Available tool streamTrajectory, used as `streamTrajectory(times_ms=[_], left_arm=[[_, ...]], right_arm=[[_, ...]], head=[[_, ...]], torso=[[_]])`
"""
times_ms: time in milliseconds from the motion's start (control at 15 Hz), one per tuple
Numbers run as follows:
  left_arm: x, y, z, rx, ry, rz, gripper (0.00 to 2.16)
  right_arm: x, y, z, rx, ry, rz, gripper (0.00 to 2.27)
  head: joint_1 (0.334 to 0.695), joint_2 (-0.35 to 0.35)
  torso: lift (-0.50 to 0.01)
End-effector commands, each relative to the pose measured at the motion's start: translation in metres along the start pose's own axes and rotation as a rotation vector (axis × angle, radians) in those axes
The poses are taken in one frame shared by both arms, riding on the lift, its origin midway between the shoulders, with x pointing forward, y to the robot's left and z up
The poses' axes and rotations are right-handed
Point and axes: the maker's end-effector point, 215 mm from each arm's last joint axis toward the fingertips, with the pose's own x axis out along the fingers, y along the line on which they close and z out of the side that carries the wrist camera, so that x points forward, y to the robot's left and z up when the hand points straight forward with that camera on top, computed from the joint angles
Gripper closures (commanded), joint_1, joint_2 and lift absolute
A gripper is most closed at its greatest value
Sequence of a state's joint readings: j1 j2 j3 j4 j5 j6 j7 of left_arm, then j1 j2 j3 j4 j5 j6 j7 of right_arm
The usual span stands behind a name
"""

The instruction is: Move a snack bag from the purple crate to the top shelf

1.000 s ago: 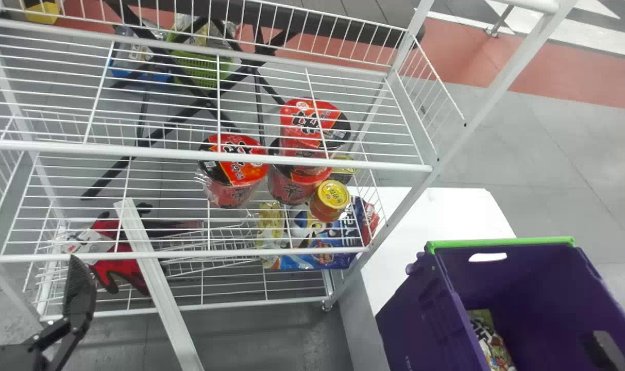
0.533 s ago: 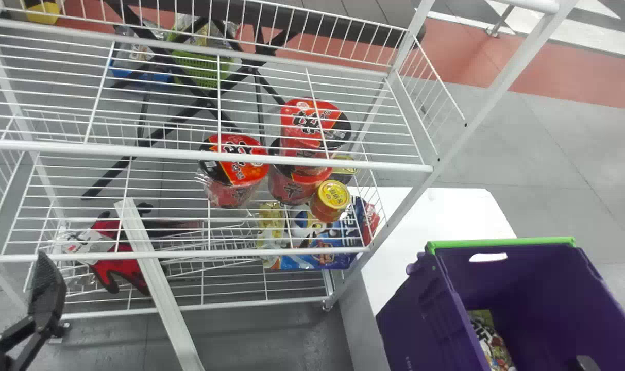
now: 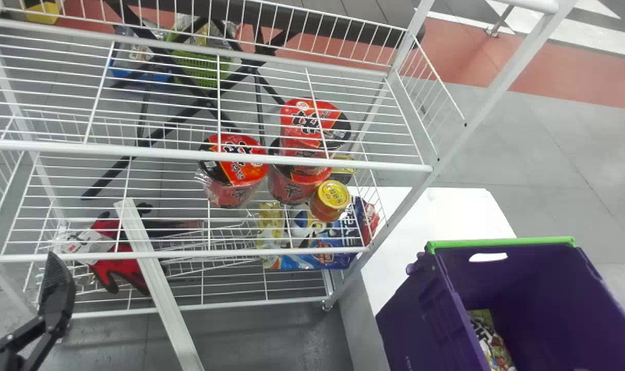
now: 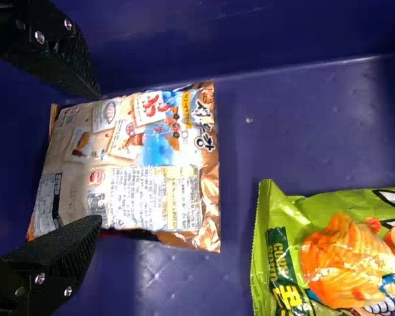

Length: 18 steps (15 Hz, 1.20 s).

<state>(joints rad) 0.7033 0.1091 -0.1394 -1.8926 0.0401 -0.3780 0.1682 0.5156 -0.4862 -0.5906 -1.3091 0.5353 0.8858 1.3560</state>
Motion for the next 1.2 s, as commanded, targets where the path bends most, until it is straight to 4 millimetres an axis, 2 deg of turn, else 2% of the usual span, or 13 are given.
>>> streamTrajectory(times_ms=[0,200,533,733,1133], left_arm=[[0.001,0.001,-0.002,0.003,0.002,0.001,0.13],[0.004,0.003,-0.002,0.000,0.002,-0.002,0.13],[0.012,0.009,-0.008,0.003,0.009,0.004,0.13],[0.016,0.006,-0.009,-0.002,0.007,0.001,0.13],[0.023,0.009,-0.013,-0.002,0.007,0.004,0.13]], right_arm=[[0.009,0.011,-0.002,-0.015,0.020,0.024,0.19],[0.020,0.021,-0.008,-0.020,0.039,0.043,0.21],[0.025,0.021,-0.018,-0.018,0.064,0.032,0.21],[0.035,0.022,-0.035,-0.031,0.133,0.013,0.21],[0.050,0.010,-0.037,-0.077,0.146,-0.088,0.21]], head=[[0.695,-0.350],[0.695,-0.350],[0.695,-0.350],[0.695,-0.350],[0.695,-0.350]], torso=[[-0.450],[-0.450],[-0.450],[-0.450],[-0.450]])
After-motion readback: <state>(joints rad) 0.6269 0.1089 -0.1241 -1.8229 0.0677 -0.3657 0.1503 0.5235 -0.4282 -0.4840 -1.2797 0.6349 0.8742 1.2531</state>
